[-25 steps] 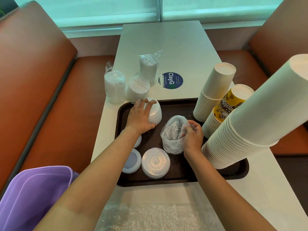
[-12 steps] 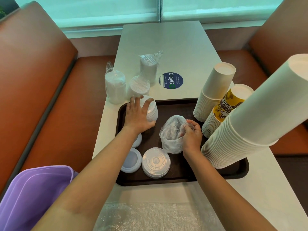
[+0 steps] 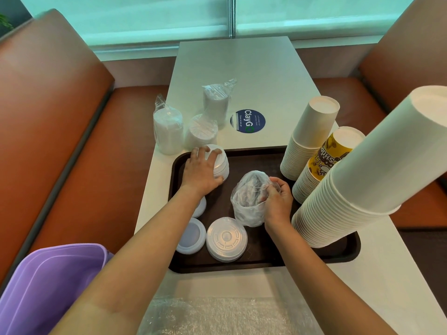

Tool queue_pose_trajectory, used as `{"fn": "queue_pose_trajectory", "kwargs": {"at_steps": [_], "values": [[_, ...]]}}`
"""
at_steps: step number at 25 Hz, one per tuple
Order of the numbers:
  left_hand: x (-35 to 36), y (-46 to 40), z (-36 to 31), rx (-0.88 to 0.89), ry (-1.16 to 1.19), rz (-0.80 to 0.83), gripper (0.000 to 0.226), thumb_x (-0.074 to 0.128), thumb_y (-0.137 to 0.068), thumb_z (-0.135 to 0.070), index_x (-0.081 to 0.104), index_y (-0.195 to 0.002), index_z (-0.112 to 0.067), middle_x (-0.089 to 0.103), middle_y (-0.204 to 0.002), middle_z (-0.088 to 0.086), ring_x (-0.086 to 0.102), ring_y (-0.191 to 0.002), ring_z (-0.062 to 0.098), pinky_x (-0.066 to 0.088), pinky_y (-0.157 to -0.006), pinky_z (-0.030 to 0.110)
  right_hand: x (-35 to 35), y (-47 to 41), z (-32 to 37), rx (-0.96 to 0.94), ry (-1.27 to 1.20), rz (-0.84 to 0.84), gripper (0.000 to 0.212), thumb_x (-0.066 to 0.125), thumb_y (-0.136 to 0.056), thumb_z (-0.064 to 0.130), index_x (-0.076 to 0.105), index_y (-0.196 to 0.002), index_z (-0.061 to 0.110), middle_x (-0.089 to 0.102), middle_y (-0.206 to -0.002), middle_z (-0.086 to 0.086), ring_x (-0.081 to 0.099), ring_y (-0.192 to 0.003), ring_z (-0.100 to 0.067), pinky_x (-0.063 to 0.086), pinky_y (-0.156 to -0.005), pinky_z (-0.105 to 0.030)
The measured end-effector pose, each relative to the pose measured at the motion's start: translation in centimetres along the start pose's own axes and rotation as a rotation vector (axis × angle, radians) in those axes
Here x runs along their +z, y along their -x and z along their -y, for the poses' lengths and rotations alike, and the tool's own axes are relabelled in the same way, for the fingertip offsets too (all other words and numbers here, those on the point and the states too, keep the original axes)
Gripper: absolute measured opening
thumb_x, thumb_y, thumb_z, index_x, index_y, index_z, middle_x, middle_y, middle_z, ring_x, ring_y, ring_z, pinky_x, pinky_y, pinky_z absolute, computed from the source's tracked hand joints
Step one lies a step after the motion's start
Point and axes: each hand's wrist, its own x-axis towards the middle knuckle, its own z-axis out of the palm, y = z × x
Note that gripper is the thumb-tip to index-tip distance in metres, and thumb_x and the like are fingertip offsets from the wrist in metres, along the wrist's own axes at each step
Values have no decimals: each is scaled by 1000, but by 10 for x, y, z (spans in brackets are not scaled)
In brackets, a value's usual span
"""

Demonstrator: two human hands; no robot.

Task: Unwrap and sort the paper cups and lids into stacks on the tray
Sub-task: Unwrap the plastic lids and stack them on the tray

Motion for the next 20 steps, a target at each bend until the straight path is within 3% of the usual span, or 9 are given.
{"fn": "queue_pose_trajectory", "kwargs": {"at_steps": [5, 8, 10, 12, 15, 17, 20], "values": [[-1, 1, -1, 0, -12, -27, 74, 65, -75, -47, 34, -138, -26, 27, -142, 10, 14, -139, 37, 20, -113, 48, -1, 0, 2, -2, -4, -5, 24, 48, -93, 4, 56, -87, 27, 57, -85, 1, 50, -62, -8, 46, -58, -16], [-8, 9, -5, 56, 132, -256, 57, 59, -75, -48, 54, -123, -18, 46, -128, 14, 39, -125, 39, 38, -100, 51, -2, 0, 3, -16, 8, -10, 26, 48, -93, 5, 56, -86, 28, 57, -90, -2, 51, -66, -10, 46, -63, -20], [-15, 17, -11, 87, 299, -380, 41, 56, -81, -40, 61, -112, -14, 54, -118, 12, 53, -108, 32, 47, -87, 43, -1, 2, 5, -15, 9, 3, 26, 48, -94, 5, 56, -86, 28, 57, -91, -2, 52, -67, -10, 46, -63, -20], [-23, 26, -24, 44, 576, -252, 29, 60, -88, -29, 61, -114, -15, 54, -120, 7, 55, -103, 22, 49, -86, 36, -1, 8, 9, -19, -3, 40, 25, 49, -94, 5, 56, -87, 28, 59, -93, -1, 55, -73, -10, 47, -64, -19], [-24, 44, -39, -29, 768, 38, 46, 61, -89, -35, 48, -131, -21, 45, -132, 7, 47, -116, 18, 42, -96, 29, -1, 20, 20, -52, -56, 135, 24, 50, -93, 2, 57, -88, 25, 59, -88, 2, 56, -73, -9, 48, -61, -17], [-25, 63, -47, 9, 740, -49, 53, 58, -85, -49, 50, -130, -23, 42, -134, 7, 41, -124, 19, 38, -97, 29, -1, 29, 27, -74, -94, 210, 21, 49, -94, 4, 58, -91, 23, 61, -88, 1, 58, -73, -9, 50, -62, -18], [-32, 91, -66, 107, 616, -209, 54, 56, -77, -59, 59, -119, -24, 55, -122, 1, 49, -113, 15, 39, -91, 30, -6, 40, 36, -31, -86, 398, 21, 41, -100, 21, 61, -102, 27, 63, -105, -5, 62, -92, -17, 53, -79, -31]]}}
